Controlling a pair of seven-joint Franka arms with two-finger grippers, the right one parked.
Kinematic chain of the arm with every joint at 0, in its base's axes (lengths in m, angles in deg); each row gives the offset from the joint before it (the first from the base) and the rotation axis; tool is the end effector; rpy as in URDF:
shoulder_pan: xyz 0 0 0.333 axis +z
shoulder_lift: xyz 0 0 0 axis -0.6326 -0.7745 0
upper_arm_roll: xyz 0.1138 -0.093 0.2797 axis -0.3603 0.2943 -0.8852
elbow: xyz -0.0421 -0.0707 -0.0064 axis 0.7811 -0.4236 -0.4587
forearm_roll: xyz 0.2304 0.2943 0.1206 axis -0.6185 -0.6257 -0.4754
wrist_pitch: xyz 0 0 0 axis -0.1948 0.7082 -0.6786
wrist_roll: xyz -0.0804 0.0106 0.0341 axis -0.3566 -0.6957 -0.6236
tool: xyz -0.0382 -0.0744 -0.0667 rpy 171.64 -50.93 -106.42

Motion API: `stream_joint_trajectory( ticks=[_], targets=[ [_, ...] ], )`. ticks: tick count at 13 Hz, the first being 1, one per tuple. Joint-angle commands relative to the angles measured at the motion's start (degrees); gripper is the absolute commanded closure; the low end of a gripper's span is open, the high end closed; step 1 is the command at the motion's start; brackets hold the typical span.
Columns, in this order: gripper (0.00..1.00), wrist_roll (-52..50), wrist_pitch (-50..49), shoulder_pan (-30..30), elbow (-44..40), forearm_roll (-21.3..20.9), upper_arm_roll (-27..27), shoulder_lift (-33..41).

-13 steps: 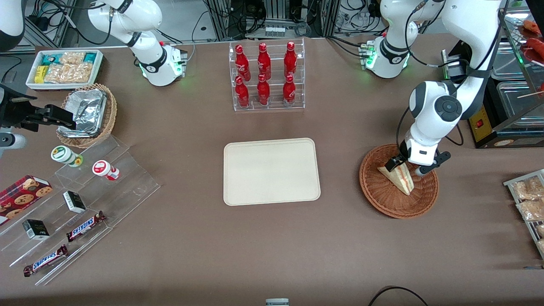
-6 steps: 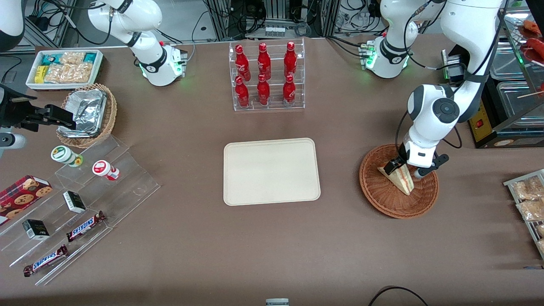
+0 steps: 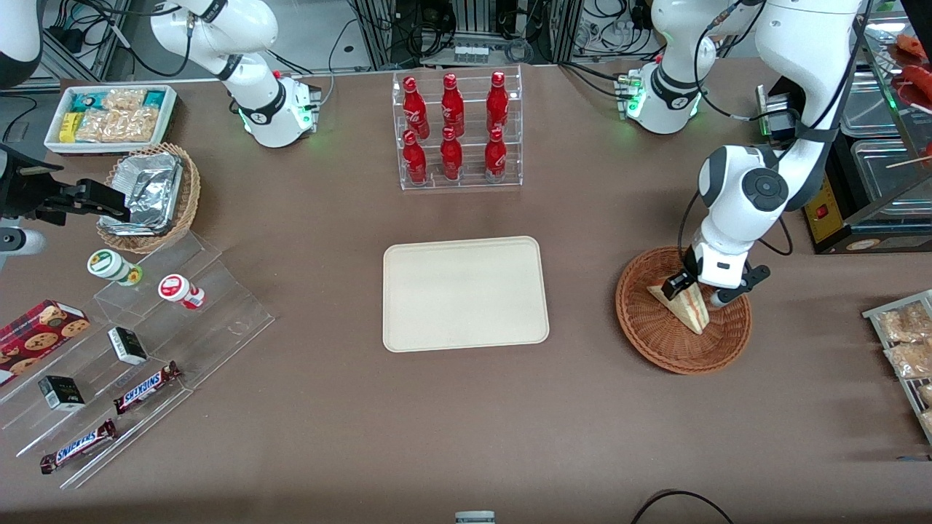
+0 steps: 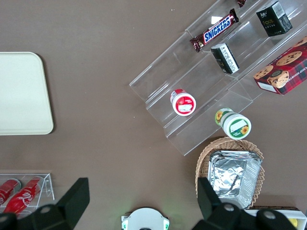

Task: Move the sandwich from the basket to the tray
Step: 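Close the left gripper on the sandwich and lift it from the basket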

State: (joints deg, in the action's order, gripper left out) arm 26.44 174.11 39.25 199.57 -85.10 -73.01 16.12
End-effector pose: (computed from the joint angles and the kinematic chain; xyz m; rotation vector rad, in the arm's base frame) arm 0.5123 -0.0698 0.2483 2.9708 0.8105 0.1953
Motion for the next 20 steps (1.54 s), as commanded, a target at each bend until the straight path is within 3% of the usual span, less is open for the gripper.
stream_joint_trajectory(
  ticks=[1,4,5,9,11,15,20],
  targets=[
    [1.00,-0.77,0.72,0.25,-1.49,-1.11,0.13,-0.88],
    [1.00,-0.60,-1.20,0.16,-2.37,-1.46,0.13,0.61],
    [1.00,-0.60,-4.34,0.25,-3.33,-3.38,0.13,1.58],
    [1.00,-0.42,-30.86,-0.63,-18.59,-5.15,2.57,2.29],
    [1.00,-0.95,-38.09,-0.80,-24.84,-5.15,6.26,1.68],
    [1.00,-1.39,-42.60,-3.25,-31.62,-4.89,13.04,-0.16],
    [1.00,-8.04,-42.69,-16.42,-43.64,-4.28,13.05,-11.04]
  ],
)
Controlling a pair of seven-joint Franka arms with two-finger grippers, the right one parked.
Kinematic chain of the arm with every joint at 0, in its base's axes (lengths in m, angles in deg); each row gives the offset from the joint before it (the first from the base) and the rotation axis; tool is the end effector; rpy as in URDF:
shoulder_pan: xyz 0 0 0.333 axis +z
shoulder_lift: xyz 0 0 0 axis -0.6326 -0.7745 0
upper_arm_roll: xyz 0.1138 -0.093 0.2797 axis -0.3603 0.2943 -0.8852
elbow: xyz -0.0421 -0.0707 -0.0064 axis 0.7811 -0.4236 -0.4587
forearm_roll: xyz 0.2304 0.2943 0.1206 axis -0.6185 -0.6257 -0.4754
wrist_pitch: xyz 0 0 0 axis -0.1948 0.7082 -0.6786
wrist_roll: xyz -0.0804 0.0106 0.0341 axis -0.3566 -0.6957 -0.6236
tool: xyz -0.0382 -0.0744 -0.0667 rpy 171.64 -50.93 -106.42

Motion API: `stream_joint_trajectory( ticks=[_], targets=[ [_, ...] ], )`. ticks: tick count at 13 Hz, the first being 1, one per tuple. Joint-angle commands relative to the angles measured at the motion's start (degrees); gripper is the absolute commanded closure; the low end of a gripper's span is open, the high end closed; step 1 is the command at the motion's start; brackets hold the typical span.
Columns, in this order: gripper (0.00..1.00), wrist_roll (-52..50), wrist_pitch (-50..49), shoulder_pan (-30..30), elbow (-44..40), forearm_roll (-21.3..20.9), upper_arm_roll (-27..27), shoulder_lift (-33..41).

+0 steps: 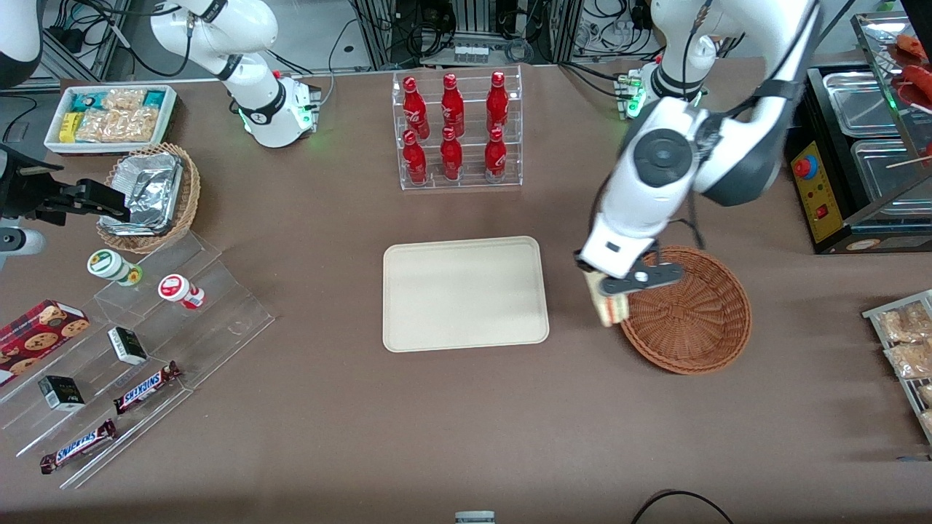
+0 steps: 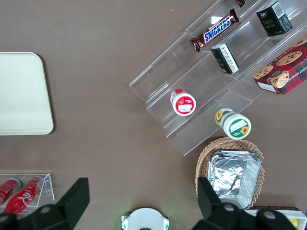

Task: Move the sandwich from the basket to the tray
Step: 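Carry the held sandwich with the left gripper over the cream tray, then lower the sandwich onto the tray and open the left gripper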

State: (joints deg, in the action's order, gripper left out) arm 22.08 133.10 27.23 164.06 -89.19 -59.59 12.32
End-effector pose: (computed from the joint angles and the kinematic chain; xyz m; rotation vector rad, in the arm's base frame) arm 0.5393 -0.3211 0.4167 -3.1108 -0.2598 -0.0116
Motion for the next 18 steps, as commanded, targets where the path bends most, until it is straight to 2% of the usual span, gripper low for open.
stream_joint_trajectory(
  ticks=[1,5,8,12,13,16,18],
  targets=[
    [1.00,-5.28,-1.42,-6.08,-10.68,-0.27,-0.38,-10.49],
    [1.00,-6.52,-0.89,-12.68,-18.35,-0.62,-0.38,-19.39],
    [1.00,-6.53,5.42,-15.93,-18.18,-1.06,-0.64,-23.00],
    [1.00,-6.35,10.25,-16.73,-18.27,-1.15,-0.82,-25.90],
    [1.00,-6.44,11.75,-16.99,-18.35,-1.68,-0.91,-26.60],
    [1.00,-9.41,12.12,-17.70,-18.36,-6.94,-0.91,-28.27],
    [1.00,-10.13,12.82,-17.78,-18.09,-8.10,-0.91,-28.89]
  ],
)
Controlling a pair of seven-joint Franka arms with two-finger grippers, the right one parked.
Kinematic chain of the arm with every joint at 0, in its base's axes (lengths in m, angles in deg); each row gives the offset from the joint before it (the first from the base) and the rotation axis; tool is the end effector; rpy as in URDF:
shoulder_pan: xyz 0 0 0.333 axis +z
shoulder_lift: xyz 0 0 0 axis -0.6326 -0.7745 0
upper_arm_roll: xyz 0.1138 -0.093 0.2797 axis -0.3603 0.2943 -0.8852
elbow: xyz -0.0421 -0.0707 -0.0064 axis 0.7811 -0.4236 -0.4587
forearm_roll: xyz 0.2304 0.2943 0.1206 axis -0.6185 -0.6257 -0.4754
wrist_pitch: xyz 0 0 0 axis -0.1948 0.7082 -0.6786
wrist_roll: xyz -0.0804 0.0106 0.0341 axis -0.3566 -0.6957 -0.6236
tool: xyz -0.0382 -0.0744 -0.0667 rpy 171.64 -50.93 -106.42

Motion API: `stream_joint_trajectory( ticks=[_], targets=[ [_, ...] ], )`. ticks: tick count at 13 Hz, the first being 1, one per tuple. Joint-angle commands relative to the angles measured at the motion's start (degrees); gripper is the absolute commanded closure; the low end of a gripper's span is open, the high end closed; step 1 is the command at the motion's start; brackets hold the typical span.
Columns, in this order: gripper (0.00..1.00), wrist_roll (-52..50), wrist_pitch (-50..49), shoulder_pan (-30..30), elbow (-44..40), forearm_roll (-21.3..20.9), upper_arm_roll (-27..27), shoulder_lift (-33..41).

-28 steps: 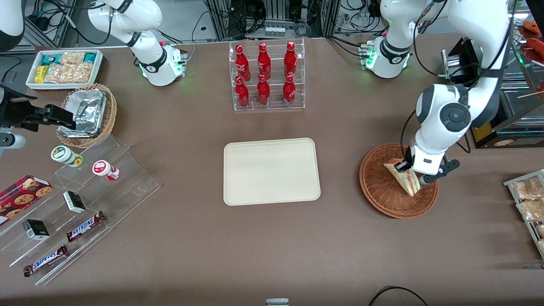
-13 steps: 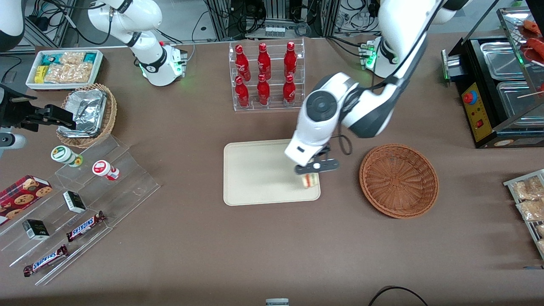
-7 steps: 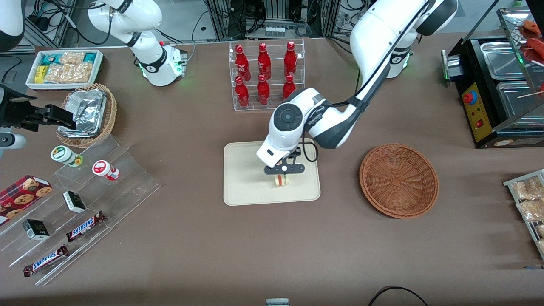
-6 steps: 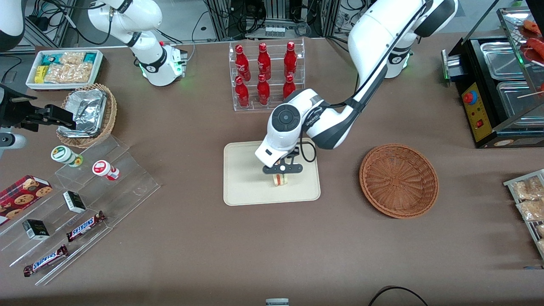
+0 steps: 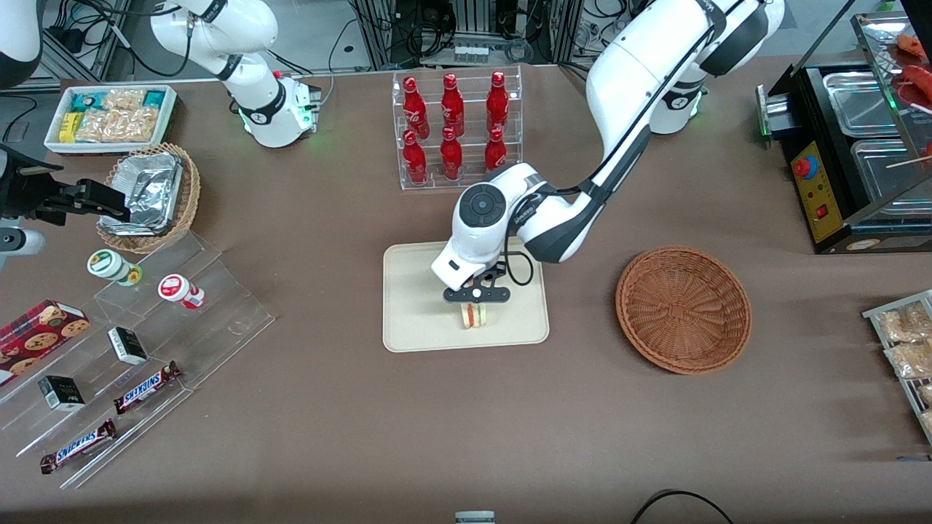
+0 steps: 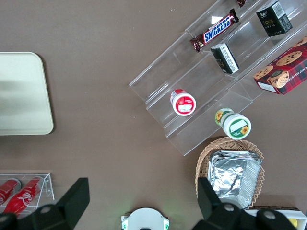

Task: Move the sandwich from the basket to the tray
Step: 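Lower the sandwich onto the tray and open the left gripper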

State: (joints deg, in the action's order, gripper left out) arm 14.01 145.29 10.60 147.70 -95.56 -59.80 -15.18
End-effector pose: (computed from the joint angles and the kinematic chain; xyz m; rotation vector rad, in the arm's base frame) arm 0.5088 -0.5092 0.2544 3.0762 0.0256 -0.0157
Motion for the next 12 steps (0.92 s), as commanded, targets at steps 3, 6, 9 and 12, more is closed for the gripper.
stream_joint_trajectory(
  ticks=[3,6,9,12],
  targets=[
    [1.00,-2.32,2.57,-2.03,-1.74,-1.81,-0.69,-2.18],
    [1.00,-2.24,2.48,-2.12,-1.48,-1.99,-0.69,-2.36],
    [0.75,-2.15,2.39,-2.12,-1.30,-1.81,-0.69,-2.36],
    [0.01,-2.32,1.86,-1.86,-1.48,-1.64,-0.61,-1.66]
  ],
)
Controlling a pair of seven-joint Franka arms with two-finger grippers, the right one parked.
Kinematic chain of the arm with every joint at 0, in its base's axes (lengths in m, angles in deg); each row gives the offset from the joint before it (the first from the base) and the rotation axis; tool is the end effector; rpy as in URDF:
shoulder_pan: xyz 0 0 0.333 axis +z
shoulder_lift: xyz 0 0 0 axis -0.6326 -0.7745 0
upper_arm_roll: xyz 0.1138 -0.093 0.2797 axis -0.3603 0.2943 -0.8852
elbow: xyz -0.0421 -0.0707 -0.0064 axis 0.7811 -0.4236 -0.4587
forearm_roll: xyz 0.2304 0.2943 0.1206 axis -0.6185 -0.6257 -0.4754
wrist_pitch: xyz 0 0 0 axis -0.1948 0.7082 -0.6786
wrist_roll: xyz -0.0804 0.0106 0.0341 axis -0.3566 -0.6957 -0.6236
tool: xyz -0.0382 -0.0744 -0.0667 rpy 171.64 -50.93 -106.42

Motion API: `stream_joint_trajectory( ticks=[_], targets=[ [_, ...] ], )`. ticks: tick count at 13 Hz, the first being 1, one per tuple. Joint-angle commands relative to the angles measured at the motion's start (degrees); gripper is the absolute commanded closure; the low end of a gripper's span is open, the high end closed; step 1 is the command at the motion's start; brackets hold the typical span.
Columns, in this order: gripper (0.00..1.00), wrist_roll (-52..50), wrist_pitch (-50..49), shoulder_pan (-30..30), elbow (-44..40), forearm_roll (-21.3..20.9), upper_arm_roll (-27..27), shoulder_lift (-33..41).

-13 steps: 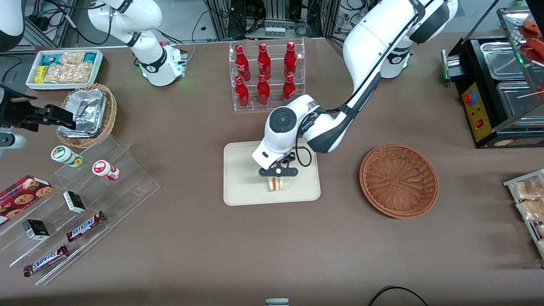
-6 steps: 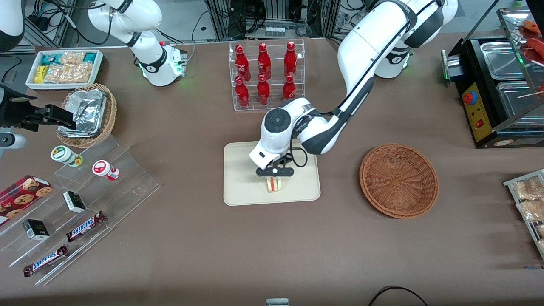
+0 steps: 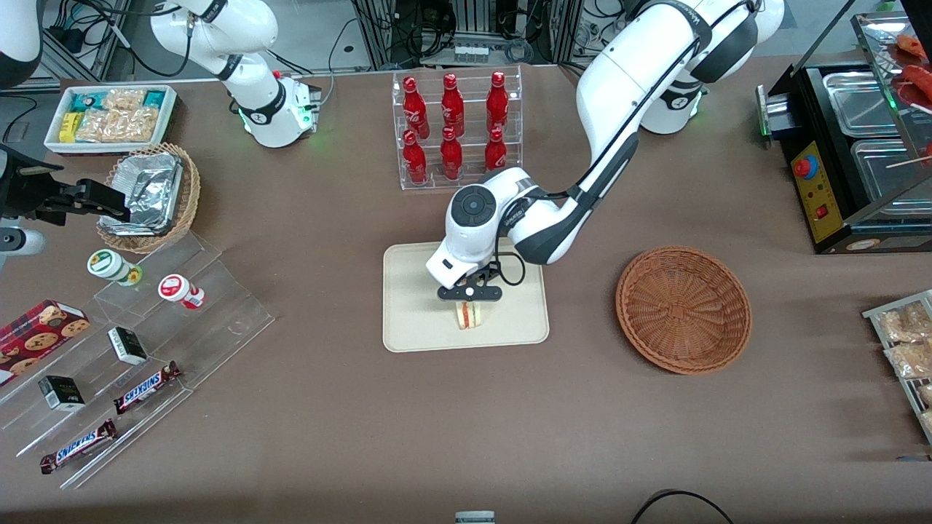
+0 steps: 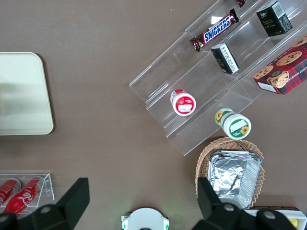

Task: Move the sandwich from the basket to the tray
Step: 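Lower the sandwich onto the tray and open the left gripper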

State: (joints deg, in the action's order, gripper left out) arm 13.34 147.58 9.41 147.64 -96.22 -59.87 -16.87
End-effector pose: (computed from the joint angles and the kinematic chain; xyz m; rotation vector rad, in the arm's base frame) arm 0.4996 -0.5210 0.2380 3.0645 0.0056 -0.0066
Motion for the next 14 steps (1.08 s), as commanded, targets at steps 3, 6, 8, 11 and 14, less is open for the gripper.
stream_joint_trajectory(
  ticks=[3,6,8,11,14],
  targets=[
    [0.01,-1.74,-4.27,0.03,-1.85,-0.10,-0.53,2.57],
    [0.01,-5.68,-7.09,1.35,-1.85,0.08,-0.53,7.31],
    [0.01,-5.26,-14.35,2.75,-1.68,0.08,-0.53,11.78],
    [0.00,-4.91,-21.15,6.26,-1.41,2.71,-0.53,18.29],
    [0.00,-3.25,-27.65,11.09,-1.33,2.98,-0.36,24.10]
  ],
)
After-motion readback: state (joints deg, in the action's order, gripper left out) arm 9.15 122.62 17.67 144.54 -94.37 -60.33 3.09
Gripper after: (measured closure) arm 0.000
